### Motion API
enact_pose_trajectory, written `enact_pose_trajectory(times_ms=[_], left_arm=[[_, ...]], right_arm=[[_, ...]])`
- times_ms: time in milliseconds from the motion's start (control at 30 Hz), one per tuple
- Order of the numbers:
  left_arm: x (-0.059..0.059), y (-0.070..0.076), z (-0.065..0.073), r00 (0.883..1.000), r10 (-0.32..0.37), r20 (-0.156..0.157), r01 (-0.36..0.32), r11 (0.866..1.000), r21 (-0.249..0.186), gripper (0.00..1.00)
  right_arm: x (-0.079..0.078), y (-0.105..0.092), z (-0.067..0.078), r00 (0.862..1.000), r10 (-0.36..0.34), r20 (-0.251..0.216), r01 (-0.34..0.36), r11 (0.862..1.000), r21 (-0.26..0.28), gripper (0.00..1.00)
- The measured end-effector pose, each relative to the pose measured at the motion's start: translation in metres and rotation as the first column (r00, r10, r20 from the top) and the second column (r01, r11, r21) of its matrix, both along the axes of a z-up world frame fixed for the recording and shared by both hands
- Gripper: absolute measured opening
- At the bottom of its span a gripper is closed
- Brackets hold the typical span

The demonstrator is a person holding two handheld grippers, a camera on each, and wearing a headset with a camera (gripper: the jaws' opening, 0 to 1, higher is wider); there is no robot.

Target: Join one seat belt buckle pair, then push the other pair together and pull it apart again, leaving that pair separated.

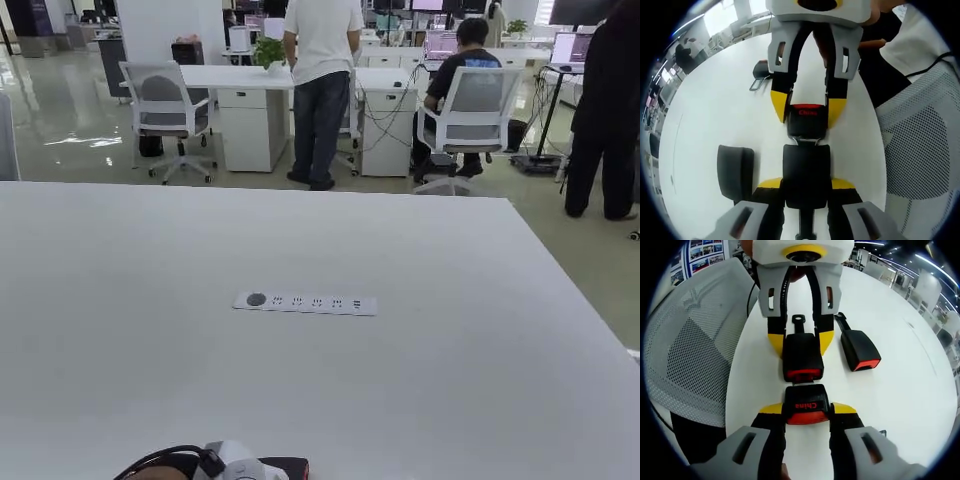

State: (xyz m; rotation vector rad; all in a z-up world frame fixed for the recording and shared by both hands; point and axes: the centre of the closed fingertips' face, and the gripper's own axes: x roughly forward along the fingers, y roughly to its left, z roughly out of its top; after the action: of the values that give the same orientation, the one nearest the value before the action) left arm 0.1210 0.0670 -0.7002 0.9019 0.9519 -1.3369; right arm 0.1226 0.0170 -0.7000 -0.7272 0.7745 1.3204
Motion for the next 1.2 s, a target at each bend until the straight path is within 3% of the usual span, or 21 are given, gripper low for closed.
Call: enact_pose_trajectory(times_ms=[67, 467, 733, 867, 1200], left_arm=[[0.001, 0.000, -0.001, 1.000, -0.010, 0.003, 0.010, 1.000, 0.004, 0.32], [0.000, 0.001, -0.003, 1.000, -0.004, 0.005, 0.004, 1.000, -0.009, 0.33], [-0.002, 0.002, -0.002, 1.000, 0.013, 0.009, -0.013, 1.000, -0.027, 0.33], [-0.001, 0.003, -0.002, 1.000, 0.025, 0.001, -0.025, 0.999, -0.032, 0.32], [-0.001, 0.003, 0.000, 0.999, 0.032, 0.000, -0.032, 0.998, -0.055, 0.32]], right_arm=[[0.000, 0.001, 0.000, 1.000, 0.003, 0.006, -0.003, 1.000, -0.027, 0.31], [-0.006, 0.000, -0.002, 1.000, -0.003, 0.009, 0.003, 0.999, -0.041, 0.31], [-0.010, -0.005, 0.002, 1.000, 0.013, 0.027, -0.012, 0.999, -0.031, 0.31], [-0.006, -0.006, 0.004, 1.000, -0.005, 0.022, 0.004, 1.000, 0.012, 0.31], [-0.008, -0.006, 0.008, 0.999, 0.013, 0.037, -0.014, 1.000, 0.012, 0.31]])
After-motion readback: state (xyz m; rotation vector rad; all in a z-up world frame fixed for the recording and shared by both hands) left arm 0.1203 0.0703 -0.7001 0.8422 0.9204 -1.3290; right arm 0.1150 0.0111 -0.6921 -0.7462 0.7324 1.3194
